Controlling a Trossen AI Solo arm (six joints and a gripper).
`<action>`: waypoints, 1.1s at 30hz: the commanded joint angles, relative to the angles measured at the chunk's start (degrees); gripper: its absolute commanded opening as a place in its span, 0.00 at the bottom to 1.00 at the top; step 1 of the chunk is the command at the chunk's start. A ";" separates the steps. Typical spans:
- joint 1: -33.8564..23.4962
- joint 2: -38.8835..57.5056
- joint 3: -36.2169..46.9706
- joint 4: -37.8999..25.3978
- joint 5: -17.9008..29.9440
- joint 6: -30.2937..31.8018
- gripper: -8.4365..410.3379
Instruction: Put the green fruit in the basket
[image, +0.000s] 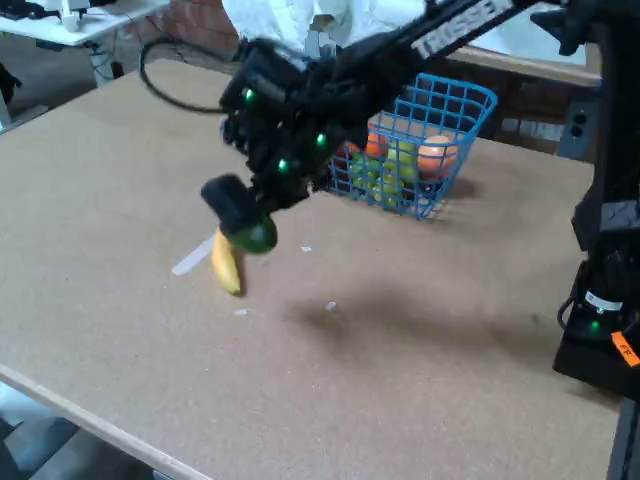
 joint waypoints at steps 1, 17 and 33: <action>-1.99 -7.39 3.17 -10.54 12.20 -0.22 0.27; -21.38 -10.23 15.15 -21.31 16.06 -2.36 0.27; -47.89 -8.28 17.64 -17.92 3.67 -7.30 0.27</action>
